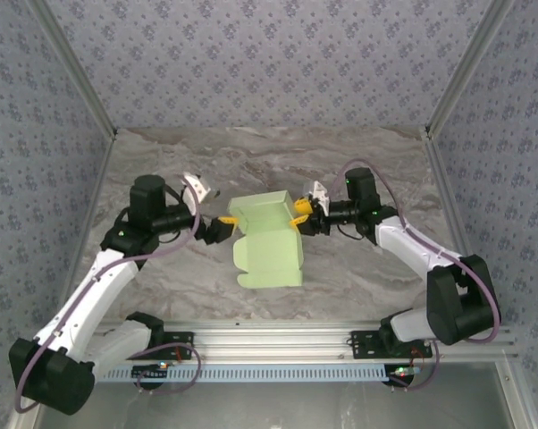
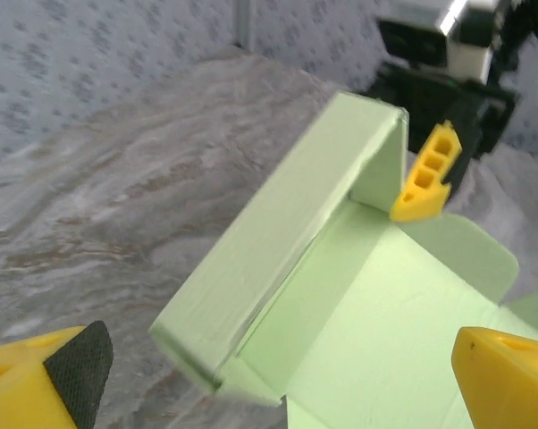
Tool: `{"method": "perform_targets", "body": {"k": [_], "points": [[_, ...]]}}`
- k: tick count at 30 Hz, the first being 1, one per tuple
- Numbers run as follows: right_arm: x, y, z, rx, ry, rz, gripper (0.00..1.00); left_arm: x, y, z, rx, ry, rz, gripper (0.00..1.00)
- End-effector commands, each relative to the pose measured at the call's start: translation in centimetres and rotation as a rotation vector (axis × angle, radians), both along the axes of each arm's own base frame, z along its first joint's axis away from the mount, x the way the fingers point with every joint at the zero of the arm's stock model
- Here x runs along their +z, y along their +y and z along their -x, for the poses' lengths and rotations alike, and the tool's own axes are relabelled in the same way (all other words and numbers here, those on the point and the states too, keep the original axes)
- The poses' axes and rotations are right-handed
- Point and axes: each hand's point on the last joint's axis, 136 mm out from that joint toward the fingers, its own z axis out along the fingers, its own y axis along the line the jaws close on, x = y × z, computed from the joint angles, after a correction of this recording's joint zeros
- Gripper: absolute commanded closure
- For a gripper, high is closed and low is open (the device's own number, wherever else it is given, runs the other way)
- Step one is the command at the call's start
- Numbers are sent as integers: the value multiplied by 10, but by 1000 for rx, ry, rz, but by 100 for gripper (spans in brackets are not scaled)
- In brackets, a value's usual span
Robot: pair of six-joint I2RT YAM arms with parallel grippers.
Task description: Fold the paper box
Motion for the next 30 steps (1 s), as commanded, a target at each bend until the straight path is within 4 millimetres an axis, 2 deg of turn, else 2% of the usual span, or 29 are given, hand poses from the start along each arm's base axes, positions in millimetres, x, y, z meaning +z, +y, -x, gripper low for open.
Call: {"method": "perform_targets", "body": {"k": [1,4,9,13,17,25,30], "points": [[-4,11,26,95,-45,107,65,10,-21,27,-183,-175,-153,1],[-5,17,32,117,-82,158,65,6,-28,31,-242,-193,-254,1],[-18,22,37,145,-119,291,65,10,-47,26,-312,-161,-213,1],[-14,25,41,159,-116,276,65,-2,-61,22,-347,-104,-219,2],[-14,25,42,160,-131,285,65,-9,-74,29,-415,-42,-185,11],[-18,26,40,163,-103,303,64,-19,-93,46,-500,24,-174,15],[-19,26,39,158,-98,307,64,-24,-98,39,-462,51,-180,17]]}}
